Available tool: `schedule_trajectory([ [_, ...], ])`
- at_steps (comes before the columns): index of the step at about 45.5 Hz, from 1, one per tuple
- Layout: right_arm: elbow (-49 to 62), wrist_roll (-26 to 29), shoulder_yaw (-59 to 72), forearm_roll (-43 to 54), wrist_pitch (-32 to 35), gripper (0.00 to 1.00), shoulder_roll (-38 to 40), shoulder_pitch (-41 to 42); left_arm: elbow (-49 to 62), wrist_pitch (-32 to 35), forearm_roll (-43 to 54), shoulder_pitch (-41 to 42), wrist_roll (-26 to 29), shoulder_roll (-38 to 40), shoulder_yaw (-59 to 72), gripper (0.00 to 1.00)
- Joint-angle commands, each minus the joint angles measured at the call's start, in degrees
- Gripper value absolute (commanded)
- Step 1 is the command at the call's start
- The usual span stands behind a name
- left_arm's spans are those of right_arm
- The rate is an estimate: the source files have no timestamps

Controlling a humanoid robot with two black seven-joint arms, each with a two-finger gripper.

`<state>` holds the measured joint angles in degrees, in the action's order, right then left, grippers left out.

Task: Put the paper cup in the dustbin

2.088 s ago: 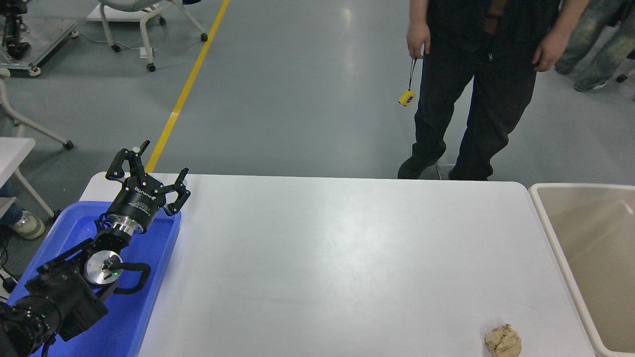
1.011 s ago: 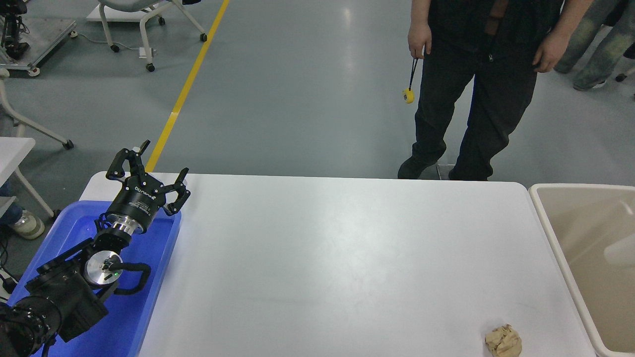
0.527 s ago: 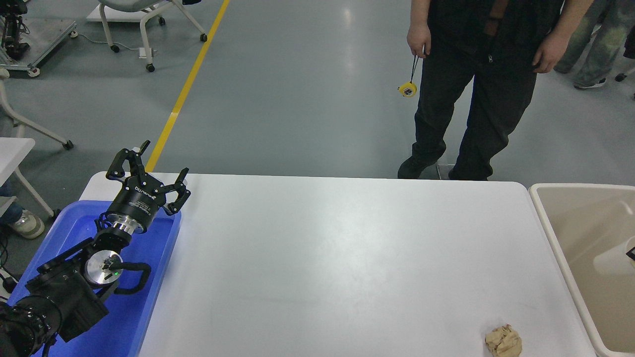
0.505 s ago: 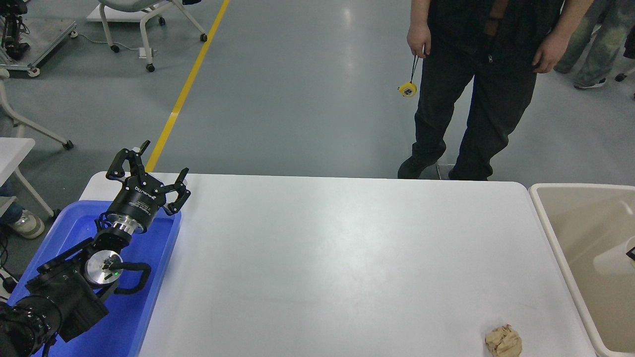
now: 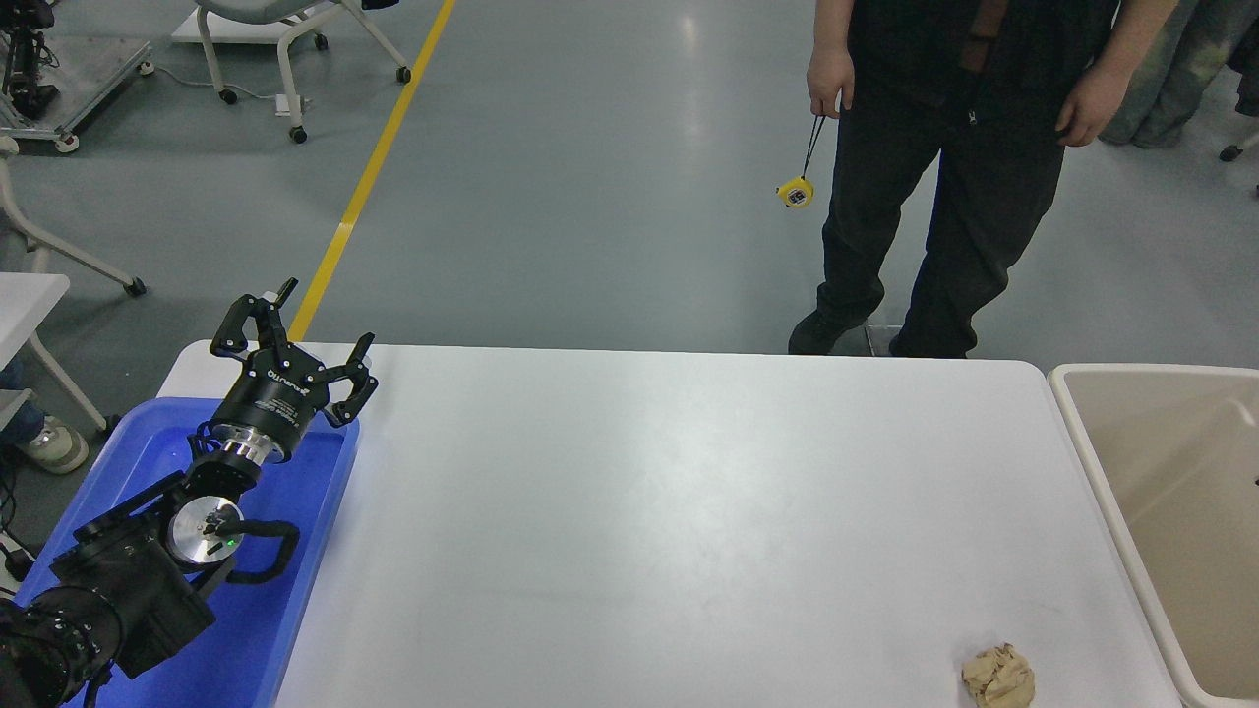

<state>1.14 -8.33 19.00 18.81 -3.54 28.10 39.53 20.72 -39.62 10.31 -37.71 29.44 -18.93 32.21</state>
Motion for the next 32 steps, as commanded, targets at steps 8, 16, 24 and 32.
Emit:
schedule_trajectory([
  [8,-0.7,-0.64,-20.65,-0.08,-0.33,0.99,0.81,5.21,-0.07,-0.02,-0.03,0.0,0.0,-0.05,-0.05,1.0],
  [16,-3.07,-2.39,-31.03,-0.08,-0.5,0.99,0.81,8.1,0.02,-0.02,-0.03,0.0,0.0,0.04,-0.05,1.0],
  [24,-9.39,-4.5,-36.31,-0.08,-0.5,0.99,3.44,10.56,0.02,-0.02,-0.03,0.0,0.0,-0.05,-0.05,1.0],
  [32,-16.69,-4.24,-51.67,0.0,-0.33,0.99,5.29,12.5,-0.07,-0.02,-0.03,0.0,0.0,-0.05,-0.05,1.0],
])
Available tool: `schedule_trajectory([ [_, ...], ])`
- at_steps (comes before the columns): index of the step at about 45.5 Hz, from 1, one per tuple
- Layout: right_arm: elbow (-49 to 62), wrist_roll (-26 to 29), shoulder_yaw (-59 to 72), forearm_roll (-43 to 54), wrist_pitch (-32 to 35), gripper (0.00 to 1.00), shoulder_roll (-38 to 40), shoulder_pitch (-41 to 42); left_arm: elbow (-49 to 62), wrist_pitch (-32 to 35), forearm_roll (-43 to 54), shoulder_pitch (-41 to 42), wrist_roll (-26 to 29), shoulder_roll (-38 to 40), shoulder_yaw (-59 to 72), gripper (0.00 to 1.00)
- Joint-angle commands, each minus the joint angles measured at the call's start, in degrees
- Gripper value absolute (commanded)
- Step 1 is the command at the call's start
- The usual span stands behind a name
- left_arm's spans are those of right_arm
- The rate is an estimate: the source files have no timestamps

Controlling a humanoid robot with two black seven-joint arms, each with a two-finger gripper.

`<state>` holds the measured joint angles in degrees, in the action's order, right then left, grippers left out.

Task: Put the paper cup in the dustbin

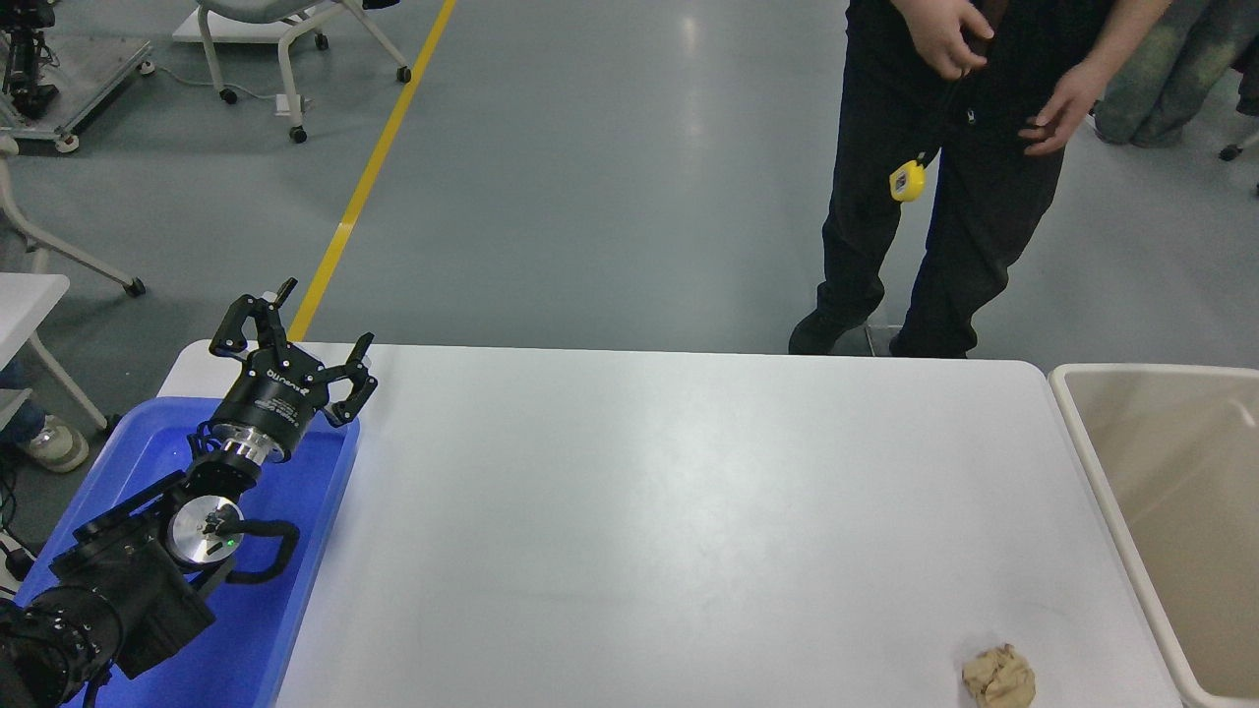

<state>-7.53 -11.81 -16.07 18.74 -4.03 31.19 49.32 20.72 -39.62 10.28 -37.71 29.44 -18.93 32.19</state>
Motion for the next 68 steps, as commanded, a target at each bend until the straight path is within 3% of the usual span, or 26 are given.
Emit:
schedule_trajectory([
  [1,-9.16,-0.76,-18.71,0.07,0.16,0.99,2.21,2.72,0.02,-0.02,0.0,0.0,0.0,0.04,-0.02,1.0],
  [11,-22.26,-1.11,-28.57,0.16,0.16,0.99,4.67,1.57,0.02,-0.02,0.0,0.0,0.0,-0.05,-0.02,1.0],
  [21,-26.57,-1.46,-33.32,0.86,0.52,0.99,4.23,0.08,0.02,0.07,0.0,0.0,0.0,-0.05,-0.02,1.0],
  [34,-36.94,-12.01,-41.75,0.95,3.94,0.99,1.86,-7.21,0.02,0.07,0.01,0.0,0.0,0.04,-0.02,1.0],
  [49,-37.65,-12.89,-45.8,0.95,4.03,0.99,-4.65,-14.77,0.02,0.07,0.0,0.0,0.0,0.04,-0.02,1.0],
  [68,-37.65,-12.97,-44.83,1.04,4.47,0.99,-7.2,-19.87,0.02,0.07,0.09,0.0,0.0,0.04,-0.02,1.0],
])
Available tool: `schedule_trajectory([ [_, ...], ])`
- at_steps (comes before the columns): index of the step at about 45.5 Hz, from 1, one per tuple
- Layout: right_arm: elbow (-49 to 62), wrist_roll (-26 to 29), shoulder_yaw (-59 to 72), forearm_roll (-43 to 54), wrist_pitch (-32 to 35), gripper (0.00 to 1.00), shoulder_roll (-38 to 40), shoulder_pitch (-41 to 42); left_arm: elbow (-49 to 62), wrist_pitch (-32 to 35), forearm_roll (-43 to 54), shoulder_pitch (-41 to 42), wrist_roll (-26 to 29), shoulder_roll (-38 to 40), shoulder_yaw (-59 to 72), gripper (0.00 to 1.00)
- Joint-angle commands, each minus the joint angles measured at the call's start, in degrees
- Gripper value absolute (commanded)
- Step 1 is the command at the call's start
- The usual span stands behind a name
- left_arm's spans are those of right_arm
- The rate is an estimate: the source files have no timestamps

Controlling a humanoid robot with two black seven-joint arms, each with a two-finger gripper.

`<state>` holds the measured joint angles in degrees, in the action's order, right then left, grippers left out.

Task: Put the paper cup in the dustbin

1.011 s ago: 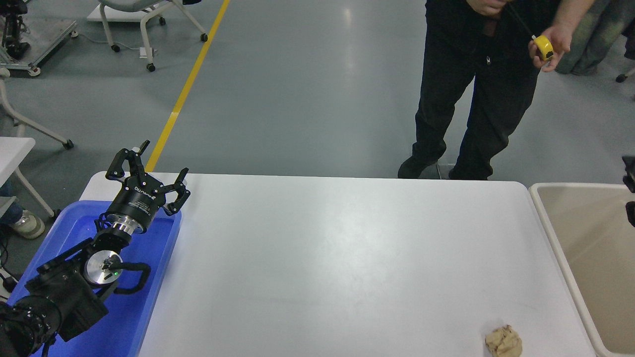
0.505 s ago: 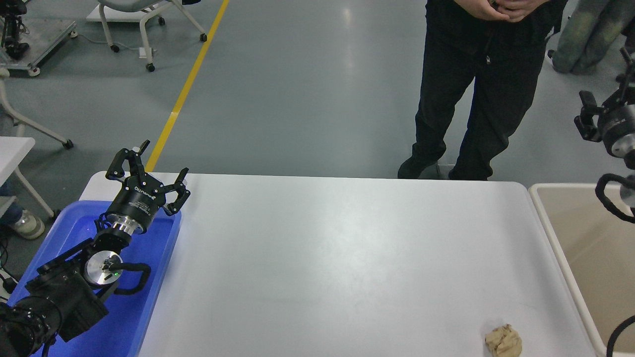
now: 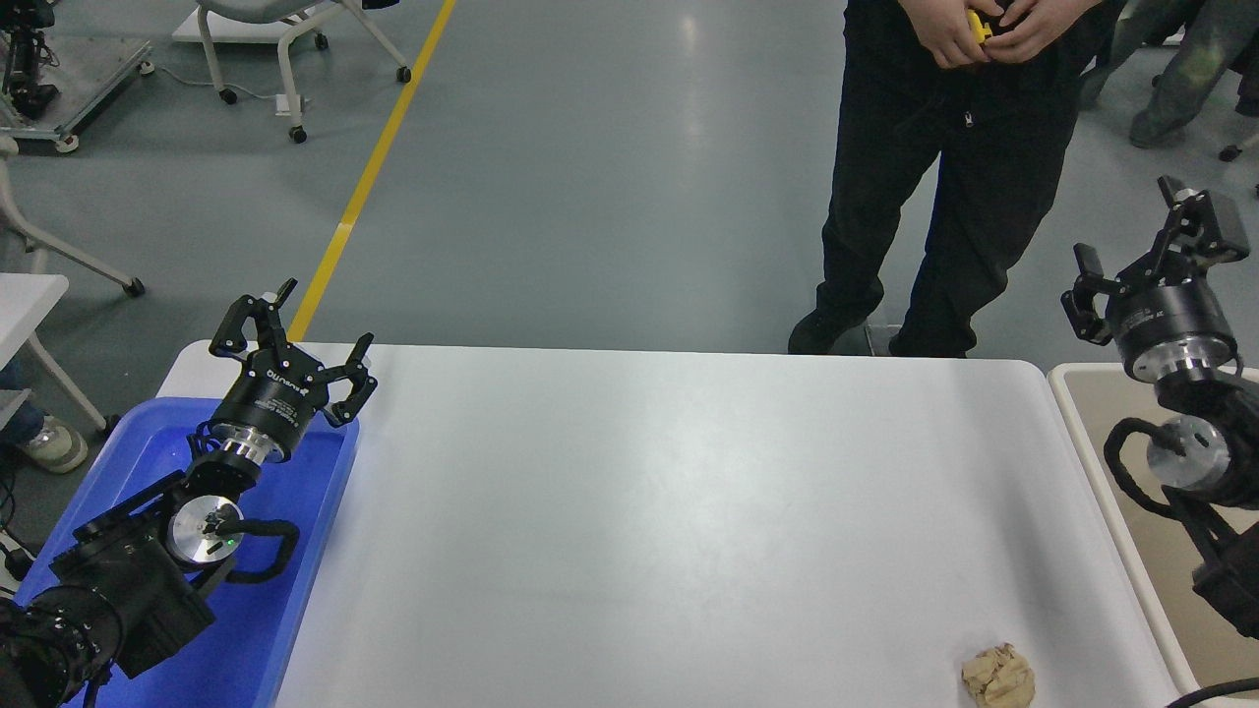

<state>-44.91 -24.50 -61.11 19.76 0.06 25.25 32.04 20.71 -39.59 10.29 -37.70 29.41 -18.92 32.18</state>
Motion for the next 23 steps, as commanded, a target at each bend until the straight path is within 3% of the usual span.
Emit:
schedule_trajectory([
  [1,-0.27,-0.28,0.2,0.02,0.55,0.99,-1.25,-2.68,0.03,0.04,0.0,0.0,0.03,-0.06,-0.02,1.0],
  [23,-0.09,-0.2,0.56,0.1,2.22,0.99,-1.78,-4.61,0.03,0.03,0.0,0.0,0.03,0.02,-0.02,1.0],
])
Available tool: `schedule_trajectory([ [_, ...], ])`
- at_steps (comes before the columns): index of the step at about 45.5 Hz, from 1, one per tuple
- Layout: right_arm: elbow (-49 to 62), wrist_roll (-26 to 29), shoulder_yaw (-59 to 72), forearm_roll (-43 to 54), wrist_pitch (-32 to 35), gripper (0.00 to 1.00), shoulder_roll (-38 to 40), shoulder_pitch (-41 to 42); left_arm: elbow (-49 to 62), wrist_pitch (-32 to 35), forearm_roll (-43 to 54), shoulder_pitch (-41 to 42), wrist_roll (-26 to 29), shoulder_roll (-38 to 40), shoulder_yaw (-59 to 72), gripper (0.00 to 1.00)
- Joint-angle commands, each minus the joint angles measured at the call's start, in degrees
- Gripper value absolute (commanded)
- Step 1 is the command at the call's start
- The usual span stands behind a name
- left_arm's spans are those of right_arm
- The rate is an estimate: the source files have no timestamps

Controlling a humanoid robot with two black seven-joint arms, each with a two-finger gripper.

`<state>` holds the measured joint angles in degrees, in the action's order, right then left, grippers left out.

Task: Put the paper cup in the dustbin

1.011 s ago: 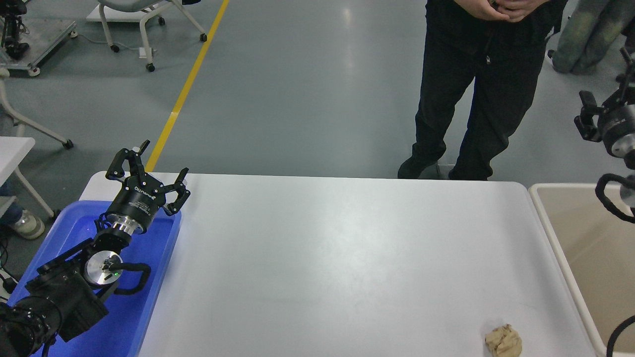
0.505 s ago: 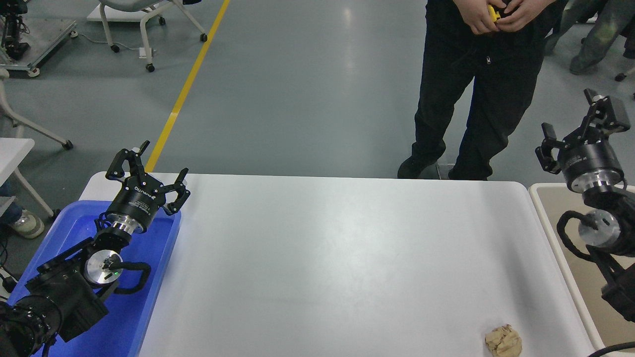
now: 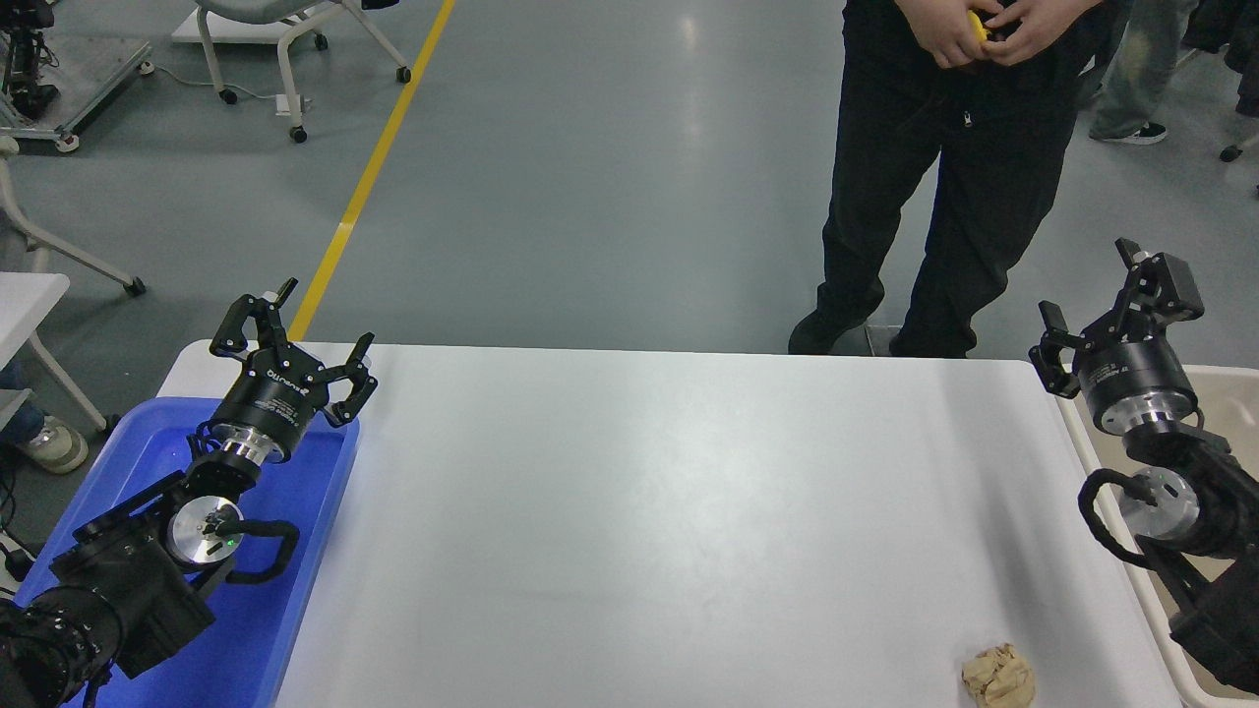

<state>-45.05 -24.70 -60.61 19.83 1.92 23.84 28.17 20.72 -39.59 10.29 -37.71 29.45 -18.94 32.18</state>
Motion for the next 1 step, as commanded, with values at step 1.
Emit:
schedule_trajectory([
  [1,0.05,0.0,0.06,0.03,0.46,0.99,-0.37,-0.75,0.02,-0.05,-0.01,0.0,-0.01,0.04,-0.02,1.0],
])
